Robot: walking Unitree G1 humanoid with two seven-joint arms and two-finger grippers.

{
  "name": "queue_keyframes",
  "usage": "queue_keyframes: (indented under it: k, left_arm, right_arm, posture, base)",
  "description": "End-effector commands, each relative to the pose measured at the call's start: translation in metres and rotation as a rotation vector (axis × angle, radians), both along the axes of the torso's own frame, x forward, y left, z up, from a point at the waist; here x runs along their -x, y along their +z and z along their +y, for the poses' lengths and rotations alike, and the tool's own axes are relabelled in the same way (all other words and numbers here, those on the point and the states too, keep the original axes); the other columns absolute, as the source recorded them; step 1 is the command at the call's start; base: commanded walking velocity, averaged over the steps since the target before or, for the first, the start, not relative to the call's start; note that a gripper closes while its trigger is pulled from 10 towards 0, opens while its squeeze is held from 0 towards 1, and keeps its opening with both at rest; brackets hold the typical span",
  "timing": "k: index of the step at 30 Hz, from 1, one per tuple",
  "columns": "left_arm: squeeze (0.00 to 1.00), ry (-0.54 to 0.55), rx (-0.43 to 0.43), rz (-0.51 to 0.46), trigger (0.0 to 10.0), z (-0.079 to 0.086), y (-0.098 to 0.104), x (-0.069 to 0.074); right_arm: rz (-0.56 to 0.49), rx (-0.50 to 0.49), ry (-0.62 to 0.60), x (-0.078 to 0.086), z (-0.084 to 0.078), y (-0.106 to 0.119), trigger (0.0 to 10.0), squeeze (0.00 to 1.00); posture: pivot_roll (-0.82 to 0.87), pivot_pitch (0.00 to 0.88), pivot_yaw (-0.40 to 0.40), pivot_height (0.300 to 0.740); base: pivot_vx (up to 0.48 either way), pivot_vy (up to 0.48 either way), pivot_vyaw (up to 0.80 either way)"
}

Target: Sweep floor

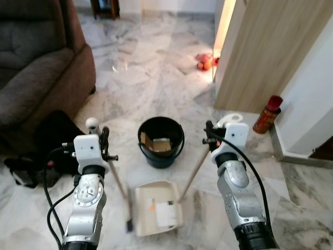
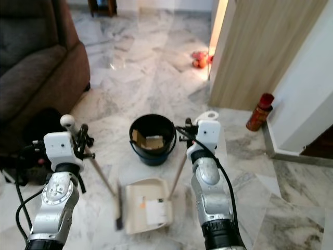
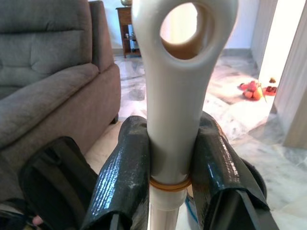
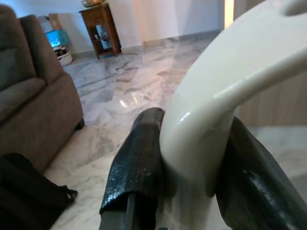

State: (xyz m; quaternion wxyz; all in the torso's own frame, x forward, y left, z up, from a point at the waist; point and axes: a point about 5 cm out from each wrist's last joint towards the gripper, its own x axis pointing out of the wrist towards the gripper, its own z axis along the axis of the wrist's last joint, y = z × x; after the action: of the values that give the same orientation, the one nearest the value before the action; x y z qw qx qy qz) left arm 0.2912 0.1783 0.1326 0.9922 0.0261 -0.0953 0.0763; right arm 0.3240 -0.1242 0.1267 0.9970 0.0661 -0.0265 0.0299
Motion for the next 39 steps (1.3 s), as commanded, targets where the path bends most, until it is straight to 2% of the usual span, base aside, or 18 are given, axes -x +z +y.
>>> queue_keyframes:
  k: [1, 7, 16, 19, 21, 23, 26, 29, 32, 39]
  left_arm:
    - [0.0, -0.014, 0.007, -0.041, 10.0, -0.004, 0.008, -0.001]
    - [0.0, -0.034, 0.007, -0.048, 10.0, -0.006, 0.009, -0.001]
    - [0.0, -0.062, 0.006, -0.053, 10.0, -0.008, 0.008, 0.001]
    - [0.0, -0.012, -0.053, -0.026, 10.0, 0.009, -0.001, 0.01]
    - [0.0, -0.008, -0.06, -0.023, 10.0, 0.01, -0.002, 0.011]
    - [0.0, 0.015, -0.149, -0.015, 10.0, 0.021, -0.006, 0.021]
    - [0.0, 0.07, -0.17, 0.007, 10.0, 0.035, -0.012, 0.034]
    - [0.0, 0.1, -0.178, 0.013, 10.0, 0.042, -0.013, 0.04]
    - [0.0, 0.112, -0.182, 0.019, 10.0, 0.045, -0.015, 0.043]
    - [0.0, 0.098, -0.173, 0.02, 10.0, 0.038, -0.015, 0.037]
  right_arm:
    - [-0.043, -0.012, -0.011, 0.0, -0.003, 0.009, 10.0, 0.0]
    - [-0.045, -0.012, -0.011, 0.0, -0.001, 0.008, 10.0, 0.0]
    - [-0.047, -0.014, -0.015, 0.0, -0.002, 0.009, 10.0, 0.0]
    - [-0.052, -0.01, -0.024, 0.0, -0.004, 0.01, 10.0, 0.0]
    - [-0.053, -0.01, -0.025, 0.0, -0.004, 0.01, 10.0, 0.0]
    - [-0.055, -0.009, -0.029, 0.0, -0.006, 0.011, 10.0, 0.0]
    - [-0.057, -0.009, -0.032, 0.0, -0.008, 0.011, 10.0, 0.0]
    - [-0.059, -0.007, -0.033, 0.0, -0.008, 0.012, 10.0, 0.0]
    - [-0.068, -0.01, -0.032, -0.001, -0.009, 0.015, 10.0, 0.0]
    - [-0.164, -0.003, 0.027, 0.002, -0.009, 0.037, 10.0, 0.0]
  posture:
    - [0.11, 0.106, 0.035, 0.74]
    - [0.11, 0.097, 0.039, 0.74]
    - [0.11, 0.106, 0.041, 0.74]
    - [0.11, 0.106, 0.041, 0.74]
    - [0.11, 0.106, 0.041, 0.74]
    - [0.11, 0.106, 0.041, 0.74]
    - [0.12, 0.107, 0.038, 0.74]
    - [0.12, 0.108, 0.036, 0.74]
    - [0.13, 0.109, 0.032, 0.74]
    - [0.12, 0.108, 0.031, 0.74]
  base:
    - [0.281, 0.0, 0.0]
    - [0.282, 0.0, 0.0]
    - [0.0, 0.0, 0.0]
    - [0.0, 0.0, 0.0]
    - [0.0, 0.0, 0.0]
    - [0.0, 0.0, 0.0]
    - [0.0, 0.0, 0.0]
    - [0.0, 0.0, 0.0]
    - [0.0, 0.0, 0.0]
    - [0.0, 0.0, 0.0]
